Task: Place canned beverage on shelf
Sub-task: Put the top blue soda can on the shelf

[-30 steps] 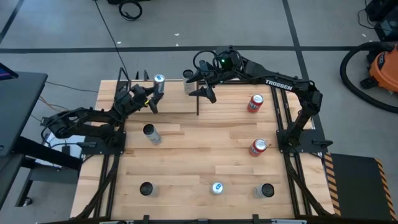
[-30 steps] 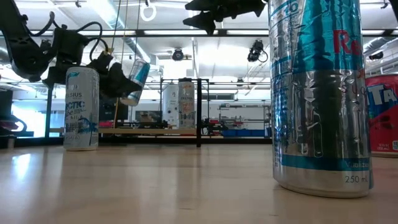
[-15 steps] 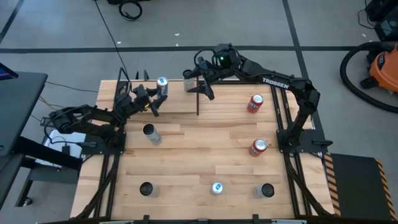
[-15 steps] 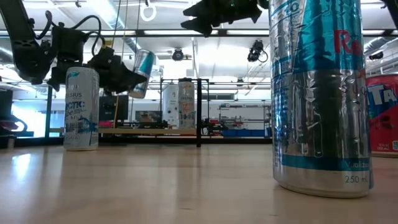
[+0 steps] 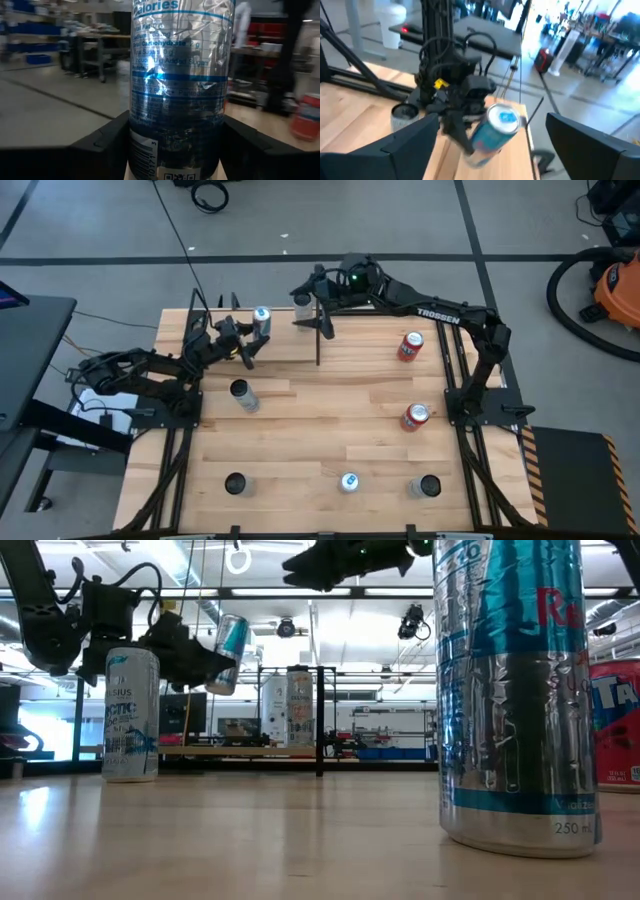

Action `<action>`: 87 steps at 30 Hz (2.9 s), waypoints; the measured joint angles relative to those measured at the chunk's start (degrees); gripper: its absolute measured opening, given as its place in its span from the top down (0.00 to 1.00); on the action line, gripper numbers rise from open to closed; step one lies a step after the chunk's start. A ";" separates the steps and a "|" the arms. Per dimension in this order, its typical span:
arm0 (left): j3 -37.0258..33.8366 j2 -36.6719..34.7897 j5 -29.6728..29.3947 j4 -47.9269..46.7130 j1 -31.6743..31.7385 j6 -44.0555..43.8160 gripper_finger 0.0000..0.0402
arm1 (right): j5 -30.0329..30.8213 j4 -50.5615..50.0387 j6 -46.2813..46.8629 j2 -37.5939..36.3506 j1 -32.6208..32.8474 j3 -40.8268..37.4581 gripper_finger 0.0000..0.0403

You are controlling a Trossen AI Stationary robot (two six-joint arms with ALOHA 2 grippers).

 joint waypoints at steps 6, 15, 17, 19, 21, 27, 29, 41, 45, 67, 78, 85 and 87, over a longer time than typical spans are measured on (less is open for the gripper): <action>0.02 0.00 2.57 0.25 0.04 -0.37 0.37 | -6.09 6.72 1.97 1.75 -2.45 0.09 0.02; 1.02 -0.02 3.42 0.74 0.04 -0.55 0.37 | -8.91 0.78 10.26 8.50 -6.20 13.47 0.02; 1.70 0.00 3.76 -0.41 0.04 -0.57 0.37 | -10.70 -2.05 10.79 10.81 -6.70 17.92 0.02; 2.04 -0.01 5.24 -0.85 0.04 -0.77 0.37 | -13.04 -4.80 10.79 13.15 -7.13 22.17 0.02; 2.16 0.00 6.53 -0.90 0.07 -1.12 0.37 | -15.35 -6.51 10.81 15.34 -7.55 25.39 0.02; 2.29 0.00 7.62 -1.61 1.39 -1.68 0.37 | -27.39 -8.02 11.20 22.01 -8.51 30.47 0.02; 2.29 0.00 8.53 -1.73 2.43 -2.71 0.37 | -31.02 -7.54 11.61 23.47 -8.59 30.95 0.02; 3.22 0.00 21.81 -1.68 7.52 -11.79 0.37 | -30.42 -4.49 12.11 25.13 -7.86 30.91 0.02; 5.64 0.00 27.34 -3.54 7.50 -15.35 0.37 | -26.69 -5.11 10.84 25.13 -6.89 30.88 0.02; 9.05 0.00 34.05 -6.55 4.93 -18.12 0.37 | -22.75 -14.24 7.09 25.15 -3.45 30.80 0.02; 9.92 0.00 33.55 -7.12 3.41 -18.04 0.37 | -22.67 -16.92 7.23 25.15 -2.41 30.80 0.02; 9.92 0.00 33.35 -7.12 3.43 -17.02 0.37 | -18.63 -18.13 2.92 25.15 -0.18 30.80 0.02; 9.92 0.00 33.35 -7.12 3.43 -17.03 0.37 | -16.65 -18.14 1.91 25.15 0.38 30.80 0.03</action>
